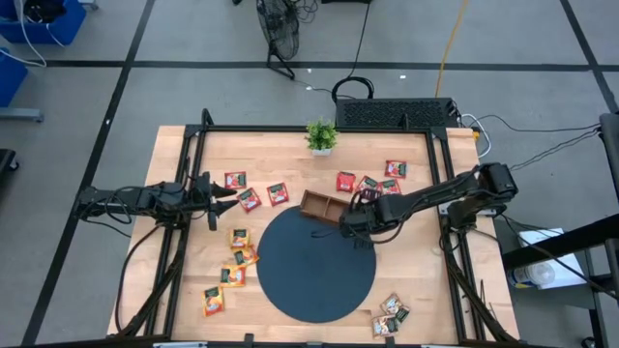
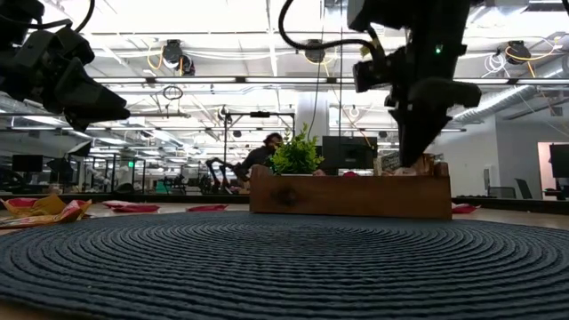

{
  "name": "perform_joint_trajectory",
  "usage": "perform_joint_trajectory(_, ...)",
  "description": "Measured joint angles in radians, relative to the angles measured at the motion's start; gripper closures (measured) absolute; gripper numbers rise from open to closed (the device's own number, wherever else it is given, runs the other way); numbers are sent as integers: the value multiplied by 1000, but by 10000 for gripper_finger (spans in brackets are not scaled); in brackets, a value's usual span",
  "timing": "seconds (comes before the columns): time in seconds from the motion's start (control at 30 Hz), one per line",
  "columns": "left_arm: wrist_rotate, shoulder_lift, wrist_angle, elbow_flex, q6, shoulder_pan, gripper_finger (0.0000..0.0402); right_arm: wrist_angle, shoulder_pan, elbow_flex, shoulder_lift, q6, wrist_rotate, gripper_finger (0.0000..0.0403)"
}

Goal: Pick & Place Tea
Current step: Put the top brown tea bag into the right slot of the wooden organizer

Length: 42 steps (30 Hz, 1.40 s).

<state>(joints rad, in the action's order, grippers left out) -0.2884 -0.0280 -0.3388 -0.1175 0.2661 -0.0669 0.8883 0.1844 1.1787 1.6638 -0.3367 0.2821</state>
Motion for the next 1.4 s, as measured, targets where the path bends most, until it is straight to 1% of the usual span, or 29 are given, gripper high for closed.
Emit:
perform_joint_trajectory(0.2, 0, 0, 0, 0, 0, 0, 240, 3, 0, -5, 41, -4, -7, 403)
perform_joint_trajectory(0.27, 0, 0, 0, 0, 0, 0, 240, 4, -2, -5, 56, -4, -26, 403)
perform_joint_trajectory(0.5, 0, 0, 0, 0, 0, 0, 240, -2, -3, -2, 153, 12, -57, 403)
perform_joint_trajectory(0.63, 0, 0, 0, 0, 0, 0, 240, 7, -5, -1, 187, 24, -54, 403)
perform_joint_trajectory(0.9, 0, 0, -1, 0, 0, 0, 240, 52, 24, -5, 177, -23, 81, 403)
perform_joint_trajectory(1.17, 0, 0, -1, 0, 0, 0, 240, 72, 74, -7, 150, -46, 150, 403)
perform_joint_trajectory(1.4, 0, 0, -1, 0, 0, 0, 240, 75, 97, -5, 127, -75, 247, 403)
